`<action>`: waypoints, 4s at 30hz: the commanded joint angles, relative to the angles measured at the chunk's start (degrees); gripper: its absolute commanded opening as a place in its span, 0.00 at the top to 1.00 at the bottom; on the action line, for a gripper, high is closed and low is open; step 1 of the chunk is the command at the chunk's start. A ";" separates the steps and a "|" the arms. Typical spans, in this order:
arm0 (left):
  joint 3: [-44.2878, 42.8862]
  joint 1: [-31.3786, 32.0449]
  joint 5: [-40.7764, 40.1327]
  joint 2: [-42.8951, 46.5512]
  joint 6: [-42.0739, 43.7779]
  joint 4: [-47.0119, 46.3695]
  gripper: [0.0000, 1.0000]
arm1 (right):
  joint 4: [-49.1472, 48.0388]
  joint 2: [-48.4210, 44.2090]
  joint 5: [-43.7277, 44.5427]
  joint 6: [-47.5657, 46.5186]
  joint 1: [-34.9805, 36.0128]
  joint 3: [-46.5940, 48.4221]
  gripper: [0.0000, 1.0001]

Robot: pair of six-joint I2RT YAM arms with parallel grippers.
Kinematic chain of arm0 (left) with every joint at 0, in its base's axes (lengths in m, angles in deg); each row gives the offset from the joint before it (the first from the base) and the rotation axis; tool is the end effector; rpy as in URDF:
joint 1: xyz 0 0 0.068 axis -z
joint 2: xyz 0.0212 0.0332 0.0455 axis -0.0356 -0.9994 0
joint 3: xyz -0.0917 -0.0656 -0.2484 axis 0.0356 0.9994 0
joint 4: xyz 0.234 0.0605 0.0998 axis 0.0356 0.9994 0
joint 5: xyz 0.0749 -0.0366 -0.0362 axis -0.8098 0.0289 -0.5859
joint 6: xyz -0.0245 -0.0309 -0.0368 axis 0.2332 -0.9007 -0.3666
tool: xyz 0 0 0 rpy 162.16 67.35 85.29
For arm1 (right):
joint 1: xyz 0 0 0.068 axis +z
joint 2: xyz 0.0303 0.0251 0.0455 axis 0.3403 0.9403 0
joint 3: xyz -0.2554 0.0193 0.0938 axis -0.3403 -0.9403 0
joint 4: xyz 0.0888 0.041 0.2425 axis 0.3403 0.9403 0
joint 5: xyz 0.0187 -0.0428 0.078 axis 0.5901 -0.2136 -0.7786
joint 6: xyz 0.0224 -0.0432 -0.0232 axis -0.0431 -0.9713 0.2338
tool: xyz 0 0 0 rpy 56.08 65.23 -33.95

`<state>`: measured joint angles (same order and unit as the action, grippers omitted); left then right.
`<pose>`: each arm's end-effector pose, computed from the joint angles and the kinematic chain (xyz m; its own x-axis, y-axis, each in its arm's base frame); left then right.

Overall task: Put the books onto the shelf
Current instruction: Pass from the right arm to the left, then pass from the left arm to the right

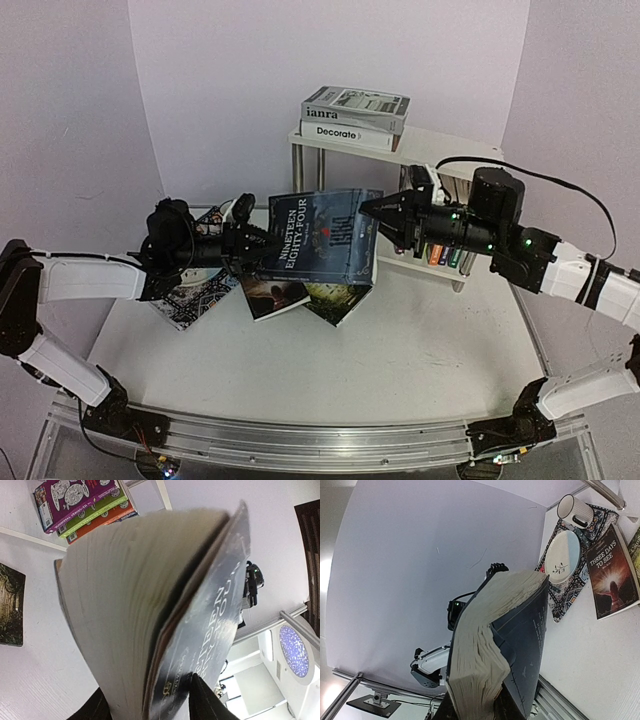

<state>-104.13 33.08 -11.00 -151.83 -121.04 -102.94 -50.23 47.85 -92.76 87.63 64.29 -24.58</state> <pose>0.2350 -0.1996 0.2723 -0.8809 -0.0483 -0.4708 0.4708 0.0123 -0.8822 0.1882 0.2051 0.3968 -0.8110 0.4144 -0.4130 -0.4827 -0.0749 0.8726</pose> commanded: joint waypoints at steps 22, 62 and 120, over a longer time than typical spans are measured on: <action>6.68 0.13 -2.71 9.89 -2.85 -4.27 1.00 | 33.98 -16.34 24.25 -35.78 0.08 0.53 0.02; 9.44 -2.26 -4.78 1.81 -4.46 -0.05 1.00 | 51.48 28.53 83.92 -87.47 44.29 24.70 0.08; 13.74 -2.25 -1.39 7.63 -3.55 0.23 0.40 | 38.79 35.28 95.90 -102.29 41.48 21.98 1.00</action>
<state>-89.39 31.02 -13.90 -147.00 -125.38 -97.34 -14.66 88.40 -2.09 -14.24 106.05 -1.50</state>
